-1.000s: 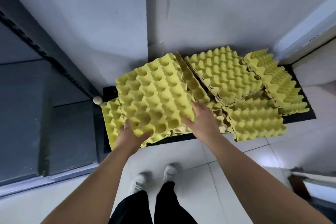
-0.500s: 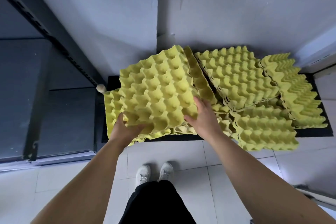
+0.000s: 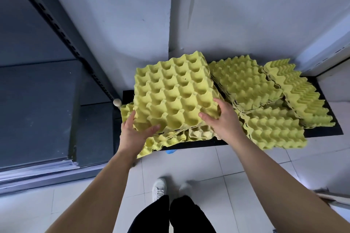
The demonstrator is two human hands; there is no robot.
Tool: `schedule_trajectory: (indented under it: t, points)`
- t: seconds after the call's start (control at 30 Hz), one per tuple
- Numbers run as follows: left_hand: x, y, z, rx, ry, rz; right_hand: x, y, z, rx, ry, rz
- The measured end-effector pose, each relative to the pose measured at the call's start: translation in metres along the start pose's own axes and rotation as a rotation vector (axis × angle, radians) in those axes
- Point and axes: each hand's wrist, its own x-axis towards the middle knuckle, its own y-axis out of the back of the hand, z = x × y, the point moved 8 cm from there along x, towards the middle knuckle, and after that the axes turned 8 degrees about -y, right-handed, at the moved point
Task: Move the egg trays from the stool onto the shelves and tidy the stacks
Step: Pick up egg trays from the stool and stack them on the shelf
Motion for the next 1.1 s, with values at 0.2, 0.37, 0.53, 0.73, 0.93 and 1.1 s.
schedule_trajectory:
  t: [0.2,0.37,0.53,0.73,0.93,1.1]
  points:
    - [-0.031,0.015,0.042,-0.207,-0.110,0.031,-0.034,0.039,-0.012,0.119,0.036,0.137]
    - [-0.081,0.028,0.091,-0.184,-0.299,0.096,-0.069,0.076,-0.027,0.187,0.109,0.172]
    - [-0.157,0.053,0.136,-0.041,-0.511,0.197,-0.123,0.112,-0.054,0.241,0.241,0.148]
    - [-0.263,0.096,0.185,0.039,-0.700,0.405,-0.200,0.160,-0.091,0.319,0.429,0.188]
    - [-0.343,0.151,0.231,0.028,-0.843,0.555,-0.275,0.202,-0.149,0.411,0.626,0.251]
    - [-0.387,0.215,0.251,0.029,-0.902,0.700,-0.322,0.200,-0.211,0.461,0.753,0.234]
